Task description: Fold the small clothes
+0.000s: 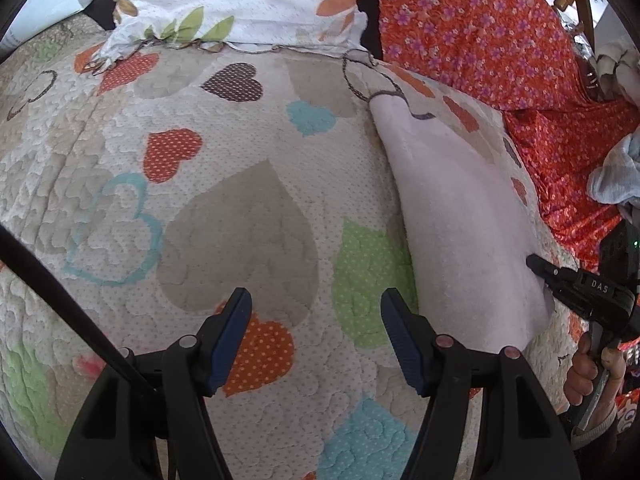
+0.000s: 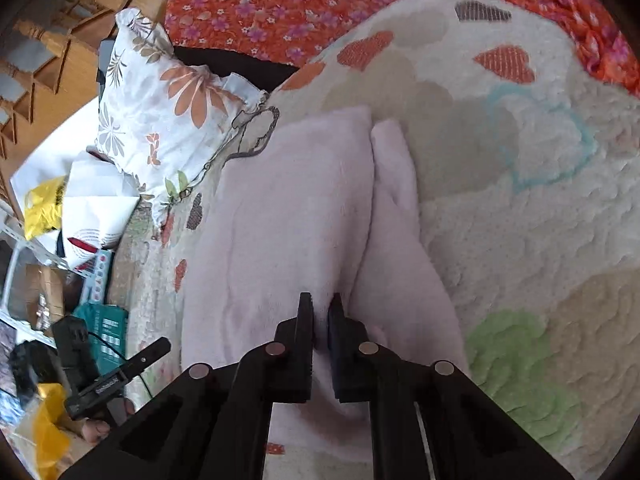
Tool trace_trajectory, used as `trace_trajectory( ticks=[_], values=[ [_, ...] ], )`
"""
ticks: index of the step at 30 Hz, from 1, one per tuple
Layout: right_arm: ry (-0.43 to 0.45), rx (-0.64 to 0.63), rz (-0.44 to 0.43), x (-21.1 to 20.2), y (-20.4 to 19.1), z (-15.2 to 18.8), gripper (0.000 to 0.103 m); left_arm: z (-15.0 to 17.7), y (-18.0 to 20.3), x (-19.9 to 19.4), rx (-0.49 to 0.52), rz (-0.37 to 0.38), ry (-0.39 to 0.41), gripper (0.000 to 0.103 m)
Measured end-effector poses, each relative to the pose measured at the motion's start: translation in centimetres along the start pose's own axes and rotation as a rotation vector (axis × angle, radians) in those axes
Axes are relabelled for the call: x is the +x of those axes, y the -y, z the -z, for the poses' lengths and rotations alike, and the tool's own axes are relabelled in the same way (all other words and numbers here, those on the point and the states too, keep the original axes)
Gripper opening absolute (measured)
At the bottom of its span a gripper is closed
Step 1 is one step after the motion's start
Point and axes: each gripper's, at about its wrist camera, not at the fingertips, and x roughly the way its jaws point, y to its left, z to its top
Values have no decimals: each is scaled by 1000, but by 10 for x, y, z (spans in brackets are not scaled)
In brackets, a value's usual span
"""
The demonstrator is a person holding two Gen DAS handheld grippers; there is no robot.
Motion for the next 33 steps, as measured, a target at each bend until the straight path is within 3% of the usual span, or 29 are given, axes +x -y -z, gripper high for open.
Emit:
trace_trajectory(
  ticks=[5, 10, 15, 17, 18, 21, 24, 27, 29, 31, 32, 33],
  values=[
    [79, -19, 157, -22, 11, -9, 6, -1, 13, 5, 26, 29, -13, 67],
    [-3, -43, 212, 3, 16, -5, 9, 4, 30, 14, 72, 46, -40, 68],
    [75, -21, 163, -28, 10, -18, 14, -3, 38, 8, 65, 112, -1, 71],
    [130, -37, 179, -41, 6, -28, 36, -9, 41, 7, 57, 154, 28, 75],
    [134, -43, 180, -41, 5, -36, 54, -16, 47, 8, 58, 186, 50, 76],
    [61, -38, 122, -13, 13, -54, 57, -33, 65, 19, 76, 271, 75, 81],
    [-25, 28, 84, 23, 32, -66, 57, -42, 76, 41, 60, 338, 17, 85],
    [-34, 26, 96, 46, 40, -68, 58, -42, 82, 76, 10, 372, -86, 85],
    [-13, 17, 76, 50, 37, -67, 58, -40, 84, 87, 14, 375, -87, 84],
    [-50, 23, 19, 56, 33, -68, 29, -43, 86, 86, 9, 384, -104, 57],
    [-71, 53, -25, 60, 33, -68, 29, -45, 85, 84, -8, 388, -110, 49],
    [-69, 71, -45, 60, 31, -68, 25, -49, 82, 79, -47, 442, -118, 37]
  ],
)
